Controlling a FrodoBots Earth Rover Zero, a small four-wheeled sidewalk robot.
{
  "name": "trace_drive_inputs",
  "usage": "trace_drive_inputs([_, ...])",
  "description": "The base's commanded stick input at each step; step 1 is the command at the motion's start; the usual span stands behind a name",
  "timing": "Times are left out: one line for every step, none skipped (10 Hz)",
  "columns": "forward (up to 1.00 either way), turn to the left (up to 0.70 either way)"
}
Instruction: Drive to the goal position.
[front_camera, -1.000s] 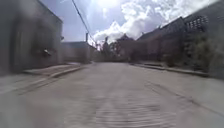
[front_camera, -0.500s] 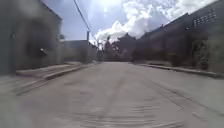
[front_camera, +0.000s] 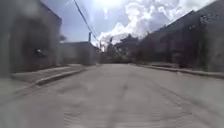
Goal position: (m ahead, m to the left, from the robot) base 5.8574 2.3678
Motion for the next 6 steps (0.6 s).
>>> trace_drive_inputs([1.0, 0.0])
trace_drive_inputs([1.0, 0.0])
trace_drive_inputs([1.0, 0.0])
trace_drive_inputs([1.0, 0.0])
trace_drive_inputs([1.0, 0.0])
trace_drive_inputs([1.0, 0.0])
